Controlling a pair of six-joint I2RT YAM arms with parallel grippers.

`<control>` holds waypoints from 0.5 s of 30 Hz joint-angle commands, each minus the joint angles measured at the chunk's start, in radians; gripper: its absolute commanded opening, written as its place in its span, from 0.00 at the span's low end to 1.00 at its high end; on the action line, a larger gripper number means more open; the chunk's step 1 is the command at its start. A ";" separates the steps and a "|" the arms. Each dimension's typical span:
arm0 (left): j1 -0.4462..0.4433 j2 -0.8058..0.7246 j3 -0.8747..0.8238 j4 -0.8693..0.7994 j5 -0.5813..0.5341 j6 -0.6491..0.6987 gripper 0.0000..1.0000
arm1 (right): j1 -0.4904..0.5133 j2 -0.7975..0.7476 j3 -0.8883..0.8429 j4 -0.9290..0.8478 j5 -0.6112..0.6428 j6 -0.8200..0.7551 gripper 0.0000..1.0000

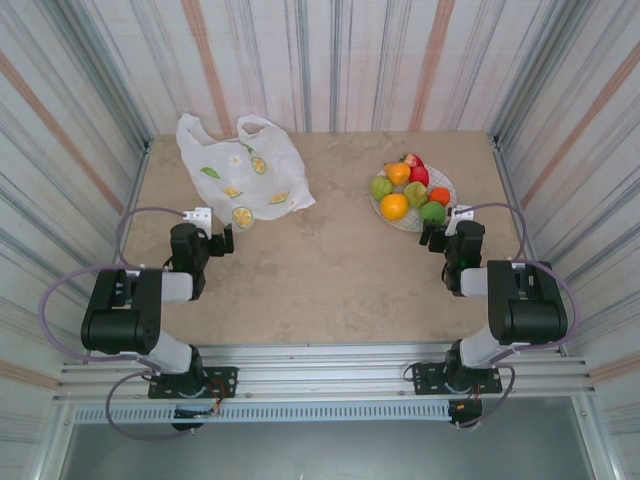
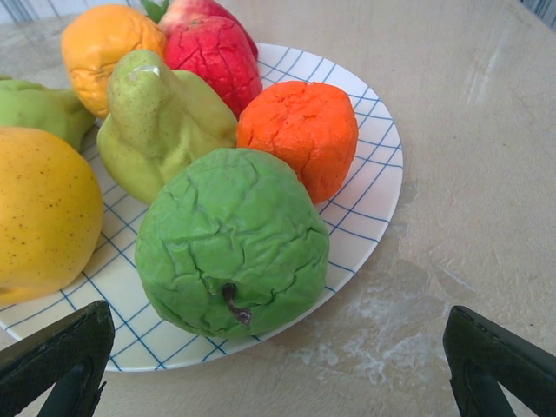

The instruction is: Place the fruits into the plastic bag

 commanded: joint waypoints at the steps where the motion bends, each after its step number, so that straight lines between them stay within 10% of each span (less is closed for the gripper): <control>1: 0.004 -0.048 0.012 -0.015 -0.018 0.001 0.99 | 0.018 -0.054 0.023 -0.029 0.075 -0.010 0.99; 9: 0.016 -0.344 0.088 -0.385 -0.239 -0.237 0.99 | -0.006 -0.360 0.052 -0.260 0.279 0.118 0.99; 15: 0.054 -0.449 0.246 -0.756 -0.154 -0.514 0.99 | -0.038 -0.545 0.251 -0.634 0.315 0.252 0.99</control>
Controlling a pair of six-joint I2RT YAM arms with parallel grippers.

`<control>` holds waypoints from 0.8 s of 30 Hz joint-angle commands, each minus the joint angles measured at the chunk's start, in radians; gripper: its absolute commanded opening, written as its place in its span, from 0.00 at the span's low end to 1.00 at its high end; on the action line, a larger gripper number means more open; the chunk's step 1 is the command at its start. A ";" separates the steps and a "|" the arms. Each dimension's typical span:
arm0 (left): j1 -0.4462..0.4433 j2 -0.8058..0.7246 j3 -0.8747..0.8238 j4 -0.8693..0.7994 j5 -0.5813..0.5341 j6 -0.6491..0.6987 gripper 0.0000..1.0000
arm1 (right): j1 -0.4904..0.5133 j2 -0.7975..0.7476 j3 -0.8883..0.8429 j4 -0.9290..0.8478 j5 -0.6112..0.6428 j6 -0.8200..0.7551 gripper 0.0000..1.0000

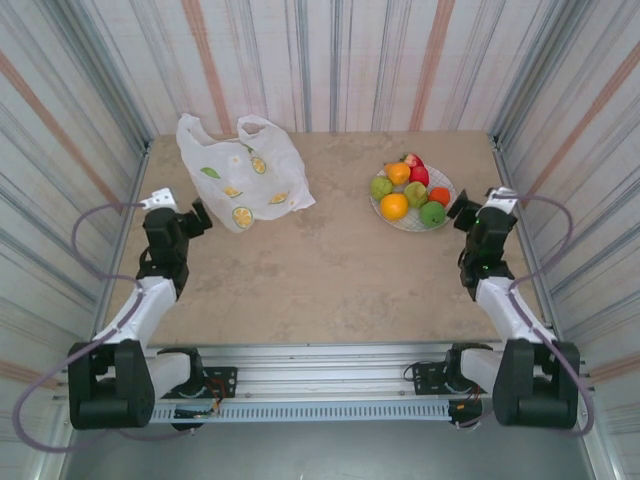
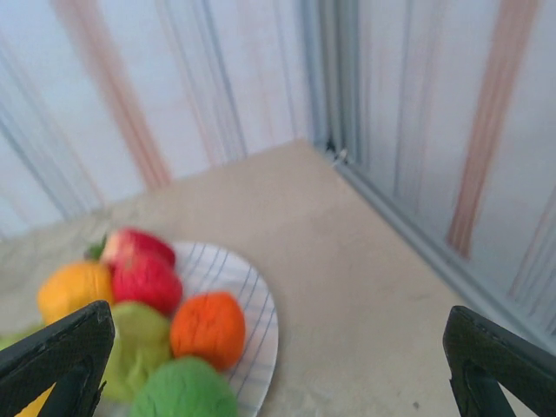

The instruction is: Place the fruits into the plastic bag

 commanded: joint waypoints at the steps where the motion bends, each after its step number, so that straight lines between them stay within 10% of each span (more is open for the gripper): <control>1: 0.006 -0.036 0.080 -0.256 0.088 -0.195 0.99 | -0.003 -0.078 0.119 -0.251 -0.008 0.105 0.99; 5: -0.040 -0.032 0.127 -0.297 0.257 -0.234 0.99 | 0.073 -0.093 0.222 -0.373 -0.144 0.119 0.99; 14: -0.137 0.189 0.266 -0.447 0.176 -0.205 0.99 | 0.497 0.124 0.358 -0.438 -0.118 0.062 0.99; 24: -0.143 0.709 0.633 -0.503 0.214 -0.142 0.78 | 0.557 0.263 0.395 -0.406 -0.189 0.146 0.99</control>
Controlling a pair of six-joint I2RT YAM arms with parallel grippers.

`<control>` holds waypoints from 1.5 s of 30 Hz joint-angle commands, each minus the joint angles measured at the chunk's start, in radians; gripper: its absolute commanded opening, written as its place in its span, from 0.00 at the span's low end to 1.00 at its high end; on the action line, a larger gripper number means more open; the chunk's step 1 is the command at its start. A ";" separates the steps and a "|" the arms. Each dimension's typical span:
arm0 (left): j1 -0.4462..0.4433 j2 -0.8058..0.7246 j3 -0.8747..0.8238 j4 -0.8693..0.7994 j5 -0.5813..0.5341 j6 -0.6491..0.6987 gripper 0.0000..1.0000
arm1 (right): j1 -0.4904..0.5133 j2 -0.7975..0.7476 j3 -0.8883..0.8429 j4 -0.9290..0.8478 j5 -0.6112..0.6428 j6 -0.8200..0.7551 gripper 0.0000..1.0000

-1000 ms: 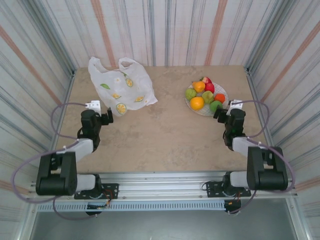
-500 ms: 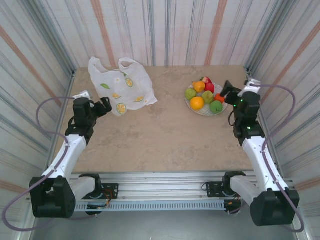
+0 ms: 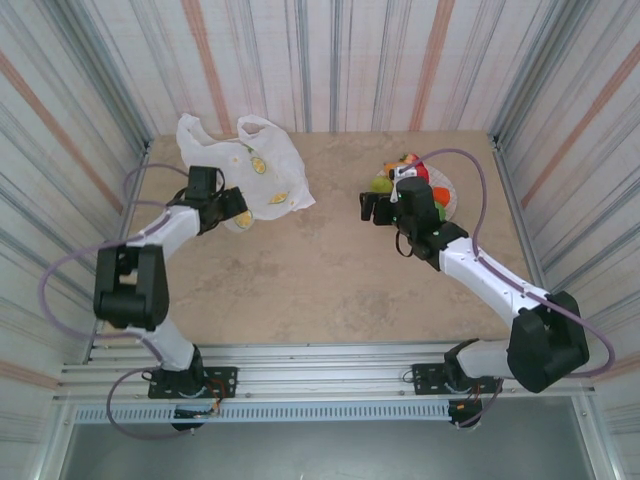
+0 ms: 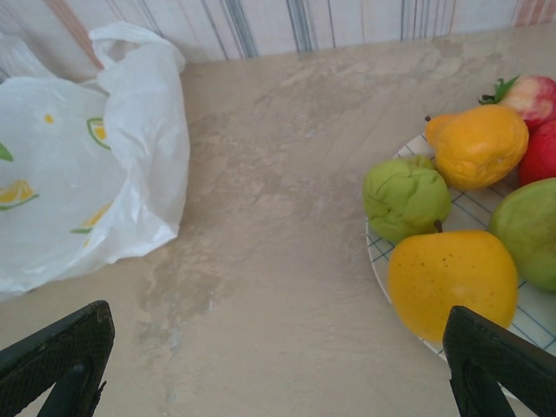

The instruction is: Place the fruits into the plastic bag

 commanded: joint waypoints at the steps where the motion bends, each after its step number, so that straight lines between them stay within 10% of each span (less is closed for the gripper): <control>1: -0.007 0.104 0.108 -0.060 0.018 0.048 0.71 | 0.014 0.004 0.033 -0.014 -0.026 0.038 0.99; 7: -0.051 0.111 0.172 -0.147 0.104 0.195 0.22 | 0.015 -0.009 0.007 -0.070 0.008 0.027 0.99; 18: -0.368 -0.242 0.073 -0.496 -0.032 0.422 0.08 | -0.082 -0.058 0.067 -0.152 0.040 -0.080 0.99; 24: -0.360 -0.349 0.081 -0.720 -0.281 0.542 0.21 | -0.097 -0.084 0.091 -0.158 0.030 -0.116 0.99; 33: -0.093 -0.131 0.407 -0.805 -0.481 0.454 0.60 | -0.014 0.044 0.115 -0.139 -0.066 -0.067 0.99; 45: -0.547 -0.225 0.223 -0.590 -0.224 0.083 0.74 | 0.044 0.180 0.051 -0.170 -0.281 0.052 0.99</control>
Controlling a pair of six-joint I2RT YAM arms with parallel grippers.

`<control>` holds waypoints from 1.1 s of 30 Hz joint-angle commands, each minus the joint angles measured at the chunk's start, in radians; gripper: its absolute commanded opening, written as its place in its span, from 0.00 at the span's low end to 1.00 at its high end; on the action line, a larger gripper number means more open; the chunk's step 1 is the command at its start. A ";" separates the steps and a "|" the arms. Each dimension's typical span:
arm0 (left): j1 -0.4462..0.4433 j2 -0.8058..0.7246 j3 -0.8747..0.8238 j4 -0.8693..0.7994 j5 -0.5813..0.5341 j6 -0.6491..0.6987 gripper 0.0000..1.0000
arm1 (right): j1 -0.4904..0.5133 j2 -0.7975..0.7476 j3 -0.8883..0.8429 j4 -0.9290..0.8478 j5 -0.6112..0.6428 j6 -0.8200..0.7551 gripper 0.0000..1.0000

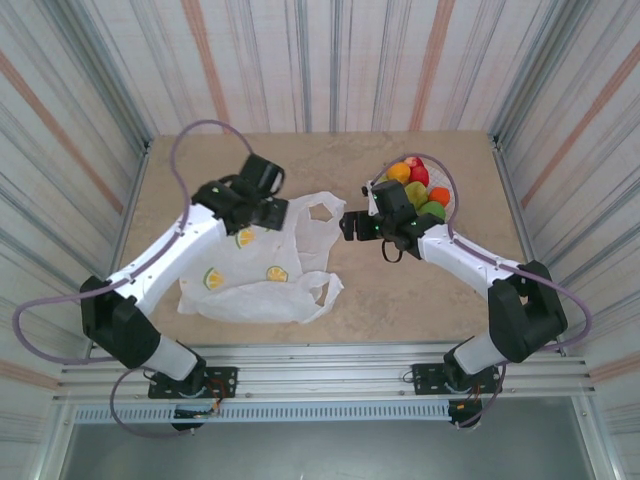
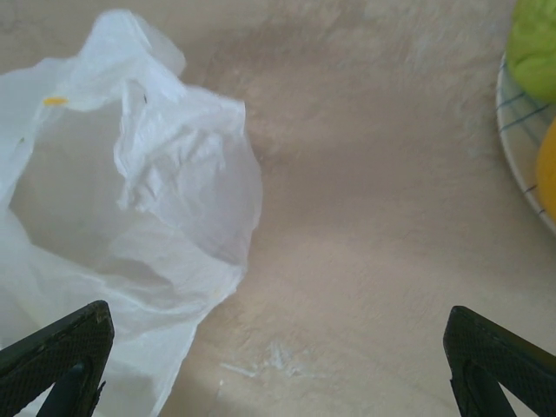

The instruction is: Place the fruits into the plastic bag

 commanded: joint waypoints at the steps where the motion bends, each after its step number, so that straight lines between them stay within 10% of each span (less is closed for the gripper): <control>1: -0.067 0.018 -0.073 0.049 0.030 -0.160 0.77 | -0.007 0.003 -0.029 0.019 -0.091 0.050 0.99; 12: -0.187 0.287 -0.072 0.038 -0.196 -0.199 0.84 | -0.045 -0.015 -0.062 0.027 -0.064 0.066 0.99; 21: -0.185 0.198 -0.139 0.192 -0.199 -0.115 0.05 | -0.046 -0.076 -0.180 0.173 -0.153 0.006 0.96; 33: -0.020 -0.182 -0.366 0.395 0.198 -0.145 0.00 | -0.007 -0.090 -0.324 0.423 -0.079 0.119 0.96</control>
